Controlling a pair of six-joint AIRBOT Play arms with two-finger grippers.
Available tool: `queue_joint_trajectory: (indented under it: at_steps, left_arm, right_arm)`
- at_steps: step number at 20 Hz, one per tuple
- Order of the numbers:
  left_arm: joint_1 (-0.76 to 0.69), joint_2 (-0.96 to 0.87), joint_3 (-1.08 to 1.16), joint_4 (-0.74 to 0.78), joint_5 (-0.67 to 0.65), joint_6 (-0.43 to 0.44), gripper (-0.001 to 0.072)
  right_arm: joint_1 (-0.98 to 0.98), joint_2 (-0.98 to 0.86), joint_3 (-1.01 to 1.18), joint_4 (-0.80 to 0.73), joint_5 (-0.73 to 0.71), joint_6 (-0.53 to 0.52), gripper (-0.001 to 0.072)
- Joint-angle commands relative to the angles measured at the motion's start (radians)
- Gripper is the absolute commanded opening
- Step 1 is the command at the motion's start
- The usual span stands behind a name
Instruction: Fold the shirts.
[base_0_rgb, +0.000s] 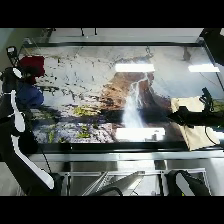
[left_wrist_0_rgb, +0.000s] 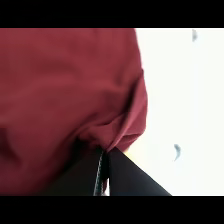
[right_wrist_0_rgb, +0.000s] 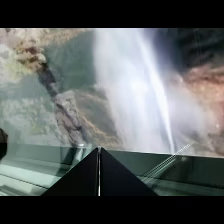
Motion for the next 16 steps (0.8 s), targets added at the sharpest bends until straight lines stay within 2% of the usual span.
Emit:
queue_joint_trajectory:
  at_steps: [1,4,6,12,16]
  left_arm:
    - [-0.018,0.037,0.000,-0.009,-0.030,0.003,0.0012]
    - [-0.039,0.093,0.000,-0.151,-0.031,0.005,0.0011]
    - [-0.070,0.153,0.000,-0.245,-0.065,0.062,0.0012]
    - [-0.241,0.414,0.000,-0.275,-0.480,0.103,0.0013]
    - [-0.399,0.587,-0.046,-0.378,-0.743,0.131,0.0012]
  right_arm:
    - [0.001,0.000,0.000,0.000,-0.001,-0.034,0.0020]
    - [0.000,0.000,0.000,0.000,-0.002,-0.034,0.0020]
    - [0.000,0.000,0.000,0.000,-0.033,-0.033,0.0020]
    - [0.000,-0.009,0.000,0.006,-0.091,-0.034,0.0020]
    - [0.000,-0.044,0.000,0.006,-0.105,-0.034,0.0020]
